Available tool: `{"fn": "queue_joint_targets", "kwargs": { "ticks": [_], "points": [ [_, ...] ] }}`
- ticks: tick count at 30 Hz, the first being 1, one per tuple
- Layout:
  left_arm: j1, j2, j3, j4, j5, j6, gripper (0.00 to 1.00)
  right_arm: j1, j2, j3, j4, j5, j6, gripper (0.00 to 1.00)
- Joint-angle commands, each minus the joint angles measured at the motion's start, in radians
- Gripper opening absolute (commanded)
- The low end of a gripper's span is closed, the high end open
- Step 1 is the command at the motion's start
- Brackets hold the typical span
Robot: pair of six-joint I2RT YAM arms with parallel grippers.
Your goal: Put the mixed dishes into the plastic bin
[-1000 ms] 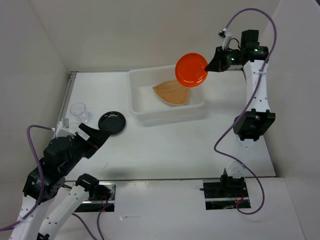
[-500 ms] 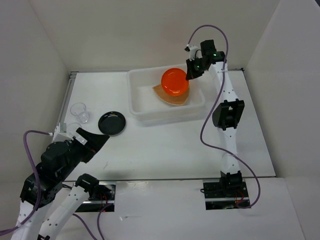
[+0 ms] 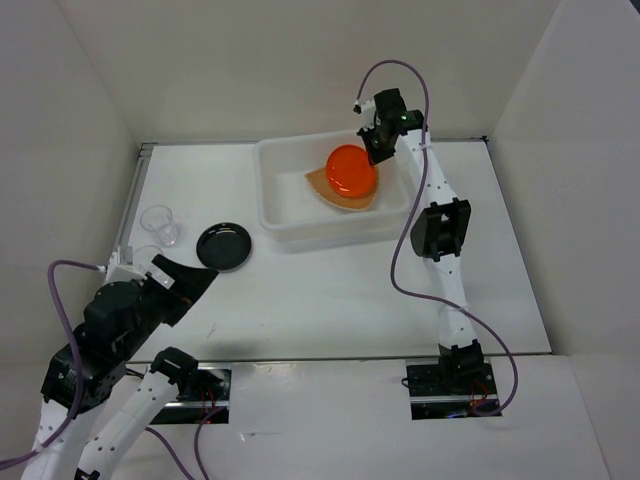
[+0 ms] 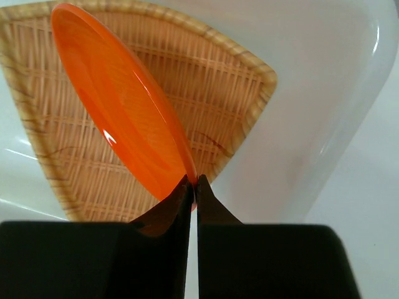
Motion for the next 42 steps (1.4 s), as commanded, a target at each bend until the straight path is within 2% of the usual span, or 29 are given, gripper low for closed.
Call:
{"fn": "queue_joint_targets", "kwargs": {
  "ticks": [1, 2, 3, 5, 10, 15, 17, 19, 20, 22, 24, 25, 27, 28, 30, 31, 34, 36, 39, 42],
  "points": [
    [0.005, 0.015, 0.011, 0.022, -0.017, -0.009, 1.0, -0.003, 0.004, -0.001, 0.057, 0.061, 0.016, 0.07],
    [0.005, 0.026, 0.011, 0.022, -0.008, 0.0, 1.0, -0.003, 0.004, -0.001, 0.057, 0.061, 0.016, 0.1],
    [0.005, 0.026, 0.011, 0.031, -0.008, 0.0, 1.0, -0.003, 0.004, -0.001, 0.057, 0.061, 0.016, 0.19],
    [0.005, 0.026, 0.011, 0.031, -0.008, 0.0, 1.0, -0.003, 0.004, -0.001, 0.057, 0.061, 0.016, 0.26],
    [0.005, 0.026, 0.011, 0.031, -0.008, 0.0, 1.0, 0.006, 0.004, -0.021, 0.048, 0.085, 0.016, 0.52],
    [0.005, 0.016, -0.009, 0.05, -0.008, 0.009, 1.0, 0.006, -0.051, -0.021, 0.057, 0.152, 0.039, 0.55],
    [0.005, 0.016, -0.029, 0.05, -0.019, 0.009, 1.0, 0.006, -0.129, -0.048, 0.057, 0.153, 0.039, 0.55],
    [0.005, 0.026, -0.052, 0.065, -0.028, -0.015, 1.0, 0.006, -0.198, -0.083, 0.024, 0.067, 0.039, 0.58],
    [0.005, 0.017, -0.072, 0.08, -0.028, -0.033, 1.0, 0.006, -0.27, -0.126, 0.01, 0.027, 0.03, 0.63],
    [0.005, -0.003, -0.162, 0.138, -0.039, -0.069, 1.0, 0.006, -0.347, -0.188, -0.01, -0.069, 0.011, 0.67],
    [0.005, -0.025, -0.23, 0.201, -0.039, -0.118, 1.0, 0.006, -0.477, -0.335, -0.001, -0.093, 0.011, 0.71],
    [0.005, -0.025, -0.28, 0.202, -0.039, -0.136, 1.0, 0.006, -0.525, -0.451, 0.008, -0.093, 0.011, 0.74],
    [0.005, -0.005, -0.31, 0.202, -0.066, -0.187, 1.0, 0.006, -0.664, -0.566, 0.04, -0.067, 0.022, 0.82],
    [0.005, 0.022, -0.319, 0.202, -0.083, -0.196, 1.0, 0.006, -0.712, -0.685, 0.05, -0.058, 0.022, 0.83],
    [0.005, 0.061, -0.328, 0.231, -0.138, -0.196, 1.0, 0.006, -0.859, -0.818, 0.094, -0.024, 0.011, 0.83],
    [0.005, 0.103, -0.328, 0.246, -0.154, -0.196, 1.0, 0.006, -0.908, -0.963, 0.115, -0.013, -0.001, 0.83],
    [0.016, 0.219, -0.339, 0.322, -0.195, -0.196, 1.0, -0.038, -1.071, -1.214, 0.191, -0.004, 0.008, 0.84],
    [0.016, 0.315, -0.339, 0.343, -0.195, -0.21, 1.0, -0.104, -1.146, -1.339, 0.211, -0.016, 0.019, 0.84],
    [0.051, 0.4, -0.339, 0.369, -0.206, -0.219, 1.0, -0.193, -1.199, -1.425, 0.202, -0.067, 0.031, 0.84],
    [0.115, 0.409, -0.386, 0.427, -0.189, -0.23, 1.0, -0.239, -1.262, -1.469, 0.201, -0.09, 0.031, 0.84]
  ]
}}
